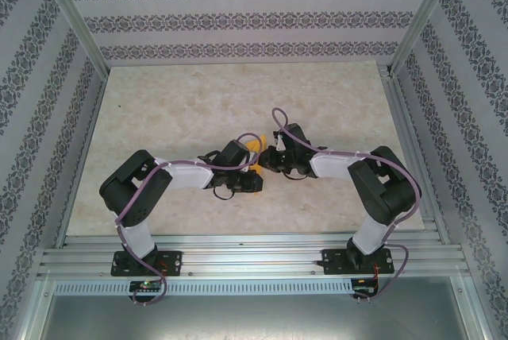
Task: Fold a paper plane with a square sheet of paper (fold left side to right side)
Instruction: Smooth out the wing at the center of the table.
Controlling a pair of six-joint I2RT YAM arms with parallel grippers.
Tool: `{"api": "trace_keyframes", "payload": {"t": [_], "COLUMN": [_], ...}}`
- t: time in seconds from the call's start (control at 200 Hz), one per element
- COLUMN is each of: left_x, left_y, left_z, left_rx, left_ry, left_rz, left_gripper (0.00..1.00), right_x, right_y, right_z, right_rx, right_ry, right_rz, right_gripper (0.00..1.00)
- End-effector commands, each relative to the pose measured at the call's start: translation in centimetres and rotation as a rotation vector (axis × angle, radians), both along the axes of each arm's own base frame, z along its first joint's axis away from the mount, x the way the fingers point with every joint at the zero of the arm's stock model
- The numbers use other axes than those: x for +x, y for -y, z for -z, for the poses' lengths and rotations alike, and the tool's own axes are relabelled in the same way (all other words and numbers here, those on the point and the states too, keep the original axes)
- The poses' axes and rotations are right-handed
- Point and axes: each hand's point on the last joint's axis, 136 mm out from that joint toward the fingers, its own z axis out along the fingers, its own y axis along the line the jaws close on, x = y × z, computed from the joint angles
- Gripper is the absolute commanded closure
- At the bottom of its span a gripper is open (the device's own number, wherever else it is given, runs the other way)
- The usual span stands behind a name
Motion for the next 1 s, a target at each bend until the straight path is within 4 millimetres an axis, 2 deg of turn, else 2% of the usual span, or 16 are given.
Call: {"api": "trace_keyframes", "payload": {"t": [0.0, 0.11, 0.25, 0.41, 0.595, 0.849, 0.994], "left_x": [-1.1, -1.3, -1.7, -2.3, -3.0, -3.4, -3.5], "left_y": [-1.1, -1.4, -1.7, -2.3, -2.8, -3.1, -3.1], "left_z": [2.7, 3.0, 3.5, 4.1, 4.6, 4.7, 4.6], "left_rx": [0.068, 0.08, 0.095, 0.108, 0.113, 0.107, 0.102], "left_ry": [-0.029, -0.033, -0.048, -0.067, -0.083, -0.09, -0.09], "left_rz": [0.008, 0.008, 0.012, 0.012, 0.008, 0.002, 0.001], "left_gripper": [0.78, 0.78, 0.79, 0.8, 0.8, 0.8, 0.8], "right_x": [0.9, 1.6, 2.4, 3.9, 6.2, 9.5, 10.5], "right_y": [-1.5, -1.6, -0.3, 1.1, 2.3, 3.0, 3.4], "right_z": [-0.2, 0.7, 2.3, 3.3, 3.3, 3.3, 4.0], "right_rx": [0.049, 0.03, -0.062, -0.132, -0.192, -0.235, -0.262], "right_ry": [0.015, 0.008, 0.009, 0.016, 0.043, 0.063, 0.048], "right_rz": [-0.01, -0.009, -0.006, 0.003, 0.012, 0.021, 0.017], "right_gripper": [0.88, 0.88, 0.88, 0.88, 0.88, 0.88, 0.88]}}
